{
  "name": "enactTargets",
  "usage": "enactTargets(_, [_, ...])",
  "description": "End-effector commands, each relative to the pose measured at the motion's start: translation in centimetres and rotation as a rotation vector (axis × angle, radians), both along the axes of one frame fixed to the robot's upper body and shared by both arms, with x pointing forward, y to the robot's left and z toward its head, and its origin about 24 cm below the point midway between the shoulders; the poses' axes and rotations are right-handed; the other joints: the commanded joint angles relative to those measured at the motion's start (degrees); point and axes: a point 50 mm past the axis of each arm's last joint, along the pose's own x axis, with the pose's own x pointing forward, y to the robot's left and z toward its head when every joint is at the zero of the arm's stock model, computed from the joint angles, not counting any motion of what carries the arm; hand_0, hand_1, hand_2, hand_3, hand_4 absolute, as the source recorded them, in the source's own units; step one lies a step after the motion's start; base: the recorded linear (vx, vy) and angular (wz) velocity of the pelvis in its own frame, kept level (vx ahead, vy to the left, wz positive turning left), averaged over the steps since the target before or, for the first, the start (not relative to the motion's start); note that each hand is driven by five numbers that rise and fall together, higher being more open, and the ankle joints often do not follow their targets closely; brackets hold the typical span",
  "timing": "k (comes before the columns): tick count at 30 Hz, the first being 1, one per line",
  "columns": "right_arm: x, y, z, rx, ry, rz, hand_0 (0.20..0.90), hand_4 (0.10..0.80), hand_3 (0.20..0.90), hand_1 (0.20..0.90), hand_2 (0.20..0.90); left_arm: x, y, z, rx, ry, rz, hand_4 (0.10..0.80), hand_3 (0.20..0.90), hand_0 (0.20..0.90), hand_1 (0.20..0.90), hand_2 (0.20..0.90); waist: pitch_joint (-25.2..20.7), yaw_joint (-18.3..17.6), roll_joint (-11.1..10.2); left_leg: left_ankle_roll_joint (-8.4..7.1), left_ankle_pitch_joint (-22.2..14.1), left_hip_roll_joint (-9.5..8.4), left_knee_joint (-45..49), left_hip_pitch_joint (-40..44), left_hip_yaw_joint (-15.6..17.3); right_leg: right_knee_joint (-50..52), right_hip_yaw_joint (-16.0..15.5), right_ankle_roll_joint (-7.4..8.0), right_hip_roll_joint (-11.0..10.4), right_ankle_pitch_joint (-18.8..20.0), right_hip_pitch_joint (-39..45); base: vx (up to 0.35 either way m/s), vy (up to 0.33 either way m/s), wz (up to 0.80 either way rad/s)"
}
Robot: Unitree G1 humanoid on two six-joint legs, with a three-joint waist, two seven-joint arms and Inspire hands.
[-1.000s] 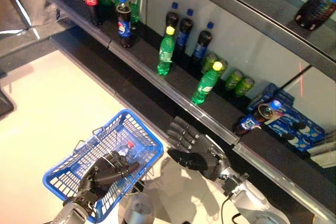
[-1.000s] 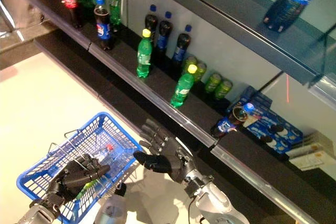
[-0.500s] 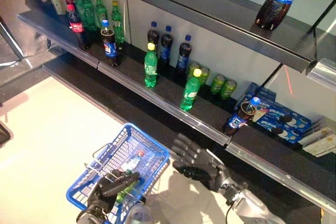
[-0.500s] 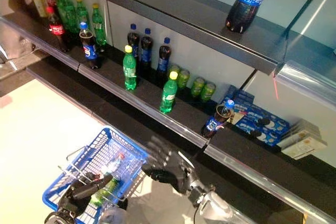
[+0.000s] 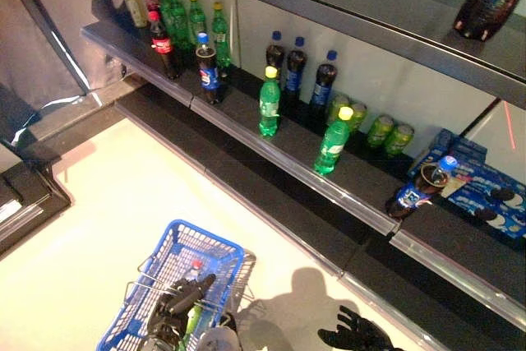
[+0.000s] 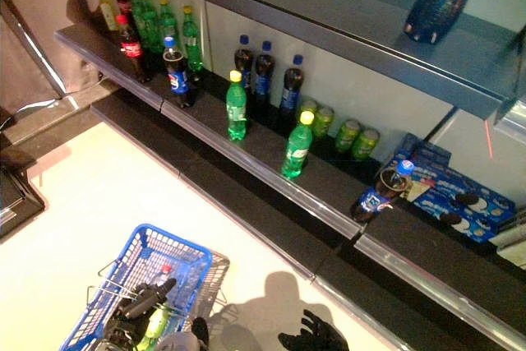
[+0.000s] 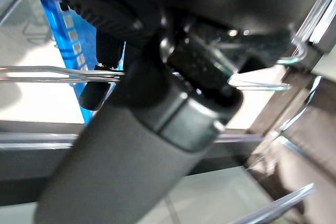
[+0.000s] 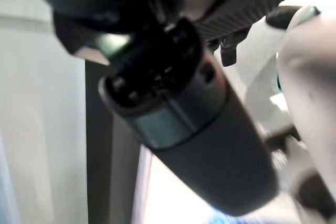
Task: Pick up the drink and place into the basket.
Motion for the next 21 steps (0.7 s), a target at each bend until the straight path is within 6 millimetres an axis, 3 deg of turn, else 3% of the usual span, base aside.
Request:
enactTargets(1, [-0.4,-2.3,0.4,-0.146,0.001,-0.047,0.9,0.8,0.9,0.9,0.9,4.5,0.9,5.7,0.133,-0.364,-0.094,0.1,0.2,0.3,0.3,0.3,-3.26,1.14,2.7,-1.01,-3.54,1.33,6.27,0.17,-3.01,-1.16,3.47,-1.11,0.46,7.75,-5.07,0.207,0.383,0.28])
enactTargets(2, [-1.3,-2.7,-0.1,-0.198,0.057,-0.095,0.9,0.8,0.9,0.9,0.9,4.9,0.6,5.7,0.12,-0.359,-0.108,0.1,0.2,0.3,0.3,0.3,-3.38,-0.21,3.04,0.08,-4.26,-0.02,5.88,0.41,-4.6,0.78,7.57,-1.51,1.46,6.53,-6.53,0.242,0.556,0.38])
enactTargets(3, [-2.2,-3.2,-0.5,-0.237,0.101,-0.171,0.9,0.8,0.9,0.9,0.9,5.5,0.1,5.8,0.12,-0.366,-0.14,0.1,0.2,0.3,0.3,0.3,-3.57,-2.63,3.54,1.85,-3.14,-1.36,4.15,0.18,-6.42,2.42,13.8,-3.13,5.55,4.36,-9.06,0.218,0.506,1.12])
enactTargets(4, [-2.6,-3.5,-0.6,-0.245,0.113,-0.216,0.9,0.8,0.9,0.9,0.9,5.8,-0.2,5.9,0.122,-0.377,-0.16,0.1,0.2,0.3,0.3,0.3,-3.63,-3.84,3.72,2.37,-3.14,-2.19,3.24,0.45,-7.94,2.9,16.41,-4.13,8.35,2.71,-10.0,0.161,0.373,1.54])
enactTargets(5, [-2.8,-3.7,-0.6,-0.25,0.12,-0.233,0.9,0.8,0.9,0.9,0.9,6.0,-0.3,5.9,0.123,-0.384,-0.166,0.1,0.2,0.3,0.3,0.3,-3.67,-4.42,3.79,2.6,-3.16,-2.6,2.84,0.57,-8.7,3.05,17.45,-4.62,9.68,1.98,-10.39,0.203,0.322,1.86])
enactTargets(6, [-3.8,-4.0,-0.8,-0.267,0.141,-0.252,0.9,0.8,0.9,0.9,0.9,6.4,-0.7,6.2,0.122,-0.408,-0.175,0.1,0.2,0.3,0.3,0.3,-4.0,-5.69,3.79,3.18,-2.8,-4.78,1.11,0.84,-11.19,4.59,19.36,-5.49,13.14,2.24,-12.67,0.206,0.304,1.51])
enactTargets(9, [-4.6,-4.6,-1.0,-0.295,0.187,-0.216,0.9,0.8,0.9,0.9,0.9,6.6,-0.4,6.5,0.112,-0.423,-0.135,0.1,0.2,0.3,0.3,0.3,-4.43,-6.0,4.23,3.42,-2.5,-5.9,-1.06,1.74,-11.22,4.09,18.49,-6.12,15.03,2.34,-14.11,0.17,0.188,1.02])
enactTargets(11, [-6.5,-5.2,-1.4,-0.304,0.258,-0.26,0.9,0.8,0.9,0.9,0.9,6.8,-0.9,6.1,0.077,-0.422,-0.138,0.1,0.2,0.3,0.3,0.3,-5.02,-6.9,3.92,3.41,-2.94,-7.37,-1.43,2.01,-11.96,-2.17,21.76,-7.25,18.41,3.29,-14.16,0.28,0.134,1.04])
enactTargets(13, [-7.7,-5.3,-1.6,-0.3,0.308,-0.318,0.9,0.8,0.9,0.9,0.9,6.8,-1.6,5.7,0.065,-0.421,-0.165,0.1,0.2,0.3,0.3,0.3,-5.23,-7.73,3.27,3.58,-4.27,-8.6,-0.13,1.99,-12.31,-7.28,24.23,-6.88,19.24,6.59,-14.5,0.323,0.094,0.8])
enactTargets(16, [-7.7,-5.4,-1.7,-0.294,0.327,-0.324,0.9,0.8,0.9,0.9,0.9,7.1,-2.3,5.6,0.051,-0.432,-0.174,0.1,0.2,0.3,0.3,0.3,-4.64,-8.55,2.5,3.64,-7.28,-9.45,3.39,1.84,-11.38,-8.63,23.39,-6.0,19.1,10.4,-18.2,0.305,0.046,0.21])
enactTargets(18, [-7.2,-5.3,-1.8,-0.293,0.329,-0.302,0.9,0.8,0.9,0.9,0.9,7.3,-2.2,5.8,0.043,-0.453,-0.157,0.1,0.2,0.3,0.3,0.3,-3.91,-8.65,2.15,3.05,-9.34,-9.8,7.37,2.07,-9.88,-7.16,18.28,-5.85,19.28,11.26,-20.51,0.34,0.046,-0.13])
enactTargets(19, [-7.2,-5.3,-1.8,-0.293,0.329,-0.298,0.9,0.8,0.9,0.9,0.9,7.4,-2.2,5.9,0.042,-0.458,-0.152,0.1,0.2,0.3,0.3,0.3,-3.85,-8.63,2.13,2.95,-9.44,-9.81,7.77,2.11,-9.69,-6.94,17.65,-5.88,19.31,11.24,-20.69,0.382,0.056,-0.16])
enactTargets(20, [-7.0,-5.3,-1.8,-0.293,0.328,-0.285,0.9,0.8,0.9,0.9,0.9,7.5,-2.1,6.4,0.041,-0.474,-0.136,0.1,0.2,0.3,0.3,0.3,-3.81,-8.75,2.04,2.76,-9.44,-9.43,10.37,2.41,-8.53,-5.35,15.25,-6.52,19.29,10.46,-21.35,0.312,0.044,-0.21])
enactTargets(21, [-7.0,-5.2,-1.8,-0.294,0.331,-0.287,0.9,0.8,0.9,0.9,0.9,7.8,-2.3,6.7,0.039,-0.479,-0.133,0.1,0.2,0.3,0.3,0.3,-4.16,-9.15,1.99,2.68,-8.91,-9.13,12.23,2.56,-8.41,-5.28,15.47,-7.19,19.46,10.03,-21.31,0.381,0.05,-0.17])
